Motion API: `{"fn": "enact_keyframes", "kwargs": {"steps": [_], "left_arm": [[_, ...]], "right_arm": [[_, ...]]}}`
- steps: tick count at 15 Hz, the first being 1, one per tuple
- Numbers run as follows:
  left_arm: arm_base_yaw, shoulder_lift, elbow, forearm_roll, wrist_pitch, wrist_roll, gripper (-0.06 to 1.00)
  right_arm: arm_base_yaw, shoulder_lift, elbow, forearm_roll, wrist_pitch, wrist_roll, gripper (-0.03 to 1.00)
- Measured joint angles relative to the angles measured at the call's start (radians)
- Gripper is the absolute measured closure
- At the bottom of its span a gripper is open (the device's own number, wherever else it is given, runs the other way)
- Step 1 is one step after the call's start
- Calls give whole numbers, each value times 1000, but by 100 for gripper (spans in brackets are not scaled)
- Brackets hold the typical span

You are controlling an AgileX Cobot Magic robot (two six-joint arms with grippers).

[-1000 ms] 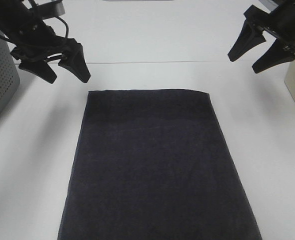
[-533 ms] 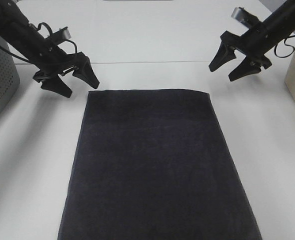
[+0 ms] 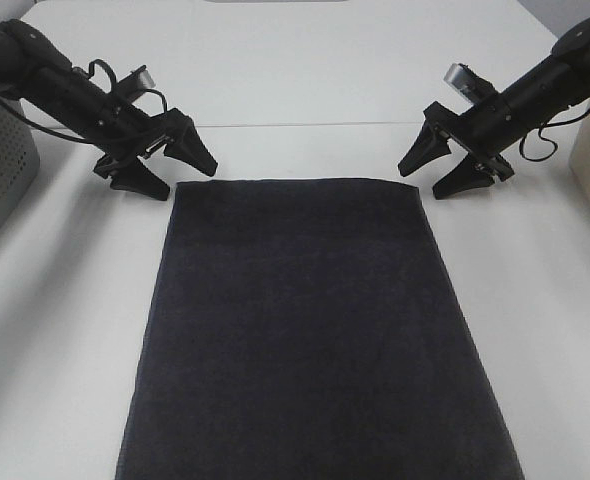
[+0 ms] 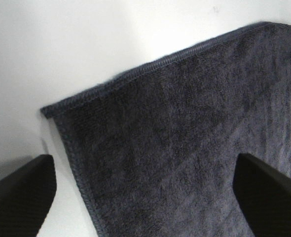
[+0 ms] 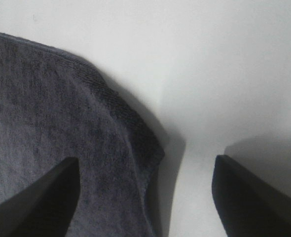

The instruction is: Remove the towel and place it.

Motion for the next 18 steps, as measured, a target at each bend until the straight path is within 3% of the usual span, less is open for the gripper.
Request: {"fn": "enact_keyframes", "kwargs": {"steps": [7, 11, 13, 15, 18], "left_arm": [[-1, 1, 0, 1, -4, -11, 4], [-55, 3, 0, 3, -55, -12, 9], [-99, 12, -2, -9, -99, -22, 15], [-122, 22, -2, -8, -117, -27, 33], [-129, 37, -2, 13, -167, -21, 86]], "right_arm": [[4, 15, -12, 2, 5, -13, 25], [87, 40, -18, 35, 13, -1, 31], [135, 42, -21, 2, -5, 0, 39], [146, 42, -23, -31, -30, 14, 53], [146, 45, -23, -59, -60, 29, 86]]}}
